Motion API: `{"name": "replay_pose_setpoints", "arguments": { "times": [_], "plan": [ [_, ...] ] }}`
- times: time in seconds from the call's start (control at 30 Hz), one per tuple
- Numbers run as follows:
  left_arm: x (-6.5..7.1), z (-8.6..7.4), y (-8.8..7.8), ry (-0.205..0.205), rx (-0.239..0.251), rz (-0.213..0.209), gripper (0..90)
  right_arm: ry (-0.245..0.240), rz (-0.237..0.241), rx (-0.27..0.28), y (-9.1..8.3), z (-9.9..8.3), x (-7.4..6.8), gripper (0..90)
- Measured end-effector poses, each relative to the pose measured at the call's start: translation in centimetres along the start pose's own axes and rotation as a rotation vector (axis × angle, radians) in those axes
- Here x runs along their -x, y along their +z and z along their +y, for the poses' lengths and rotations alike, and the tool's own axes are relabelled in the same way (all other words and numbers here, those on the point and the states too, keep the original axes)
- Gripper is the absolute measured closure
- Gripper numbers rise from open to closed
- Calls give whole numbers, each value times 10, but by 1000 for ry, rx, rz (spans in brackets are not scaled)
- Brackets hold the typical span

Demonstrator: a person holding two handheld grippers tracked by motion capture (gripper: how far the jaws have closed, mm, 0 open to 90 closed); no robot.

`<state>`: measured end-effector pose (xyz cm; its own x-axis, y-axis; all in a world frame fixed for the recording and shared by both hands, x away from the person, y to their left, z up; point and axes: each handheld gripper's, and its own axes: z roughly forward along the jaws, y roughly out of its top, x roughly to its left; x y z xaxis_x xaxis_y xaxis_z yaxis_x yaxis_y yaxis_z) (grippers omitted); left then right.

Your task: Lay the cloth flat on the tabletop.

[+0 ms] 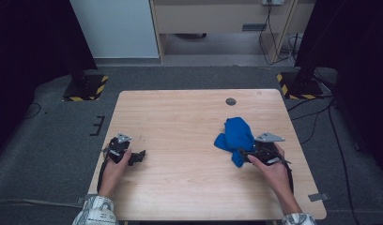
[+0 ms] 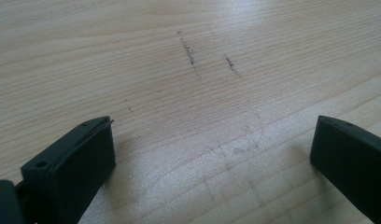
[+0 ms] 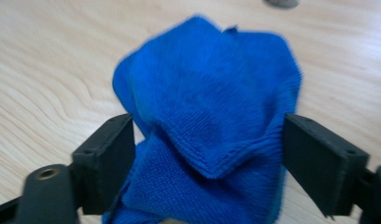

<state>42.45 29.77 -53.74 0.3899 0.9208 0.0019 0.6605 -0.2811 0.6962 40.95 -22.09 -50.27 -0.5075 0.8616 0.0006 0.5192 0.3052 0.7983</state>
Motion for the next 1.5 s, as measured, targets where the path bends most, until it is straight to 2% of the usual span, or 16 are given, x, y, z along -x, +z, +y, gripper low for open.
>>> {"name": "replay_pose_setpoints", "arguments": {
  "times": [0.03,0.13,0.27,0.37,0.47,0.53,0.6,0.63,0.67,0.7,0.77,0.83,1.03,1.5],
  "plan": [
    [0,0,0,0,0,0,0,-24,-4,-43,9,-2,-1,156],
    [0,0,0,0,0,0,0,-28,-1,-84,17,-6,-2,178],
    [0,0,0,0,0,0,0,-41,-1,-121,24,-9,0,252],
    [0,0,0,0,0,0,0,-36,9,-134,27,-10,0,325],
    [0,0,0,0,0,0,0,-33,18,-135,28,-10,1,450],
    [0,0,0,1,0,0,0,-26,24,-123,27,-10,3,585],
    [0,0,0,0,0,0,0,-25,24,-120,27,-10,4,615],
    [0,0,0,1,0,0,0,-1,37,-106,26,-9,6,673],
    [0,0,0,1,0,0,0,5,43,-97,25,-9,6,688],
    [0,0,0,1,0,0,0,25,55,-85,23,-8,6,697],
    [0,0,0,1,0,0,0,31,66,-70,22,-6,6,703],
    [0,0,0,1,0,0,0,14,81,-37,15,1,0,711],
    [0,0,0,1,0,0,0,-9,101,0,8,12,-14,714],
    [0,0,0,1,0,-1,0,-22,122,31,1,29,-25,717]
  ]
}}
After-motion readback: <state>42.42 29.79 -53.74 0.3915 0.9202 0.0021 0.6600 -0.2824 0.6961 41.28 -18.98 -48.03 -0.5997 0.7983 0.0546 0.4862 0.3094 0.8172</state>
